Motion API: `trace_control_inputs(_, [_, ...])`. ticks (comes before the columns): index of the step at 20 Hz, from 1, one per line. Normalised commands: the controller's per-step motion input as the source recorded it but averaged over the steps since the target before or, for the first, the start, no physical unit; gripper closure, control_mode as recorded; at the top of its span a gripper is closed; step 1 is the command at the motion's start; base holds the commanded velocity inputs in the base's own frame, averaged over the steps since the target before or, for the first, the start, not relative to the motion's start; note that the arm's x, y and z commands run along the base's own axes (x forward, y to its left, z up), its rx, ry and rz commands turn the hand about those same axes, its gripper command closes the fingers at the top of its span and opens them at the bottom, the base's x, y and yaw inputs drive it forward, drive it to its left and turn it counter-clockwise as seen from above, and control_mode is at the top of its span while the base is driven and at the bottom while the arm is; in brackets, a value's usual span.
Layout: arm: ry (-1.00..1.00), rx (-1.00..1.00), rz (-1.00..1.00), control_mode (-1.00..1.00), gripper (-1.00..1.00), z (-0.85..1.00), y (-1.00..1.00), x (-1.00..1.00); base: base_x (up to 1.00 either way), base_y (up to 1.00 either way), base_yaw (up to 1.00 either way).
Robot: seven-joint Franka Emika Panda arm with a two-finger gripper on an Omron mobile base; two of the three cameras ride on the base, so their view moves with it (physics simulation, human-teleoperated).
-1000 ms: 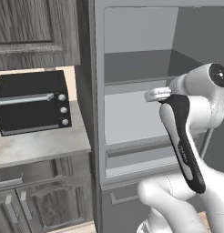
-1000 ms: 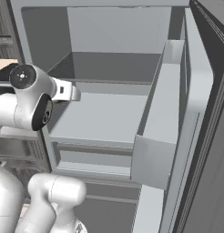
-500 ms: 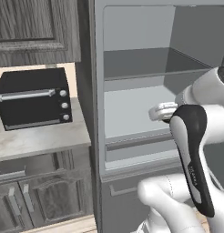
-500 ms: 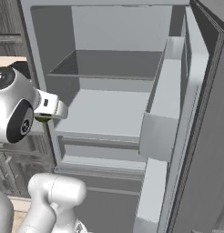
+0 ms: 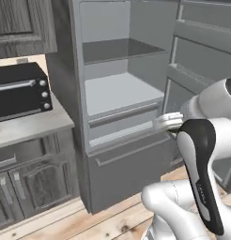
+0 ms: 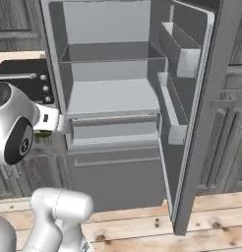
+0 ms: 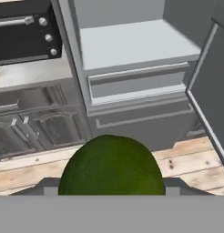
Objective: Grab the limes from the fridge, place them in the blender, close the lid, and turn on the blender to create a marinade.
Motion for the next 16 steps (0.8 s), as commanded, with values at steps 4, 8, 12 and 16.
trace_control_inputs(4, [0.00,0.00,0.00,1.00,1.00,0.00,0.00,0.00,-0.88,0.40,-0.75])
trace_control_inputs(8, [0.00,0.00,0.00,1.00,1.00,0.00,0.00,0.00,-0.69,0.19,-0.86])
trace_control_inputs(12, [0.00,0.00,0.00,1.00,1.00,0.00,0.00,0.00,-0.61,0.13,-0.89])
trace_control_inputs(16, [0.00,0.00,0.00,1.00,1.00,0.00,0.00,0.00,-0.47,0.07,-0.92])
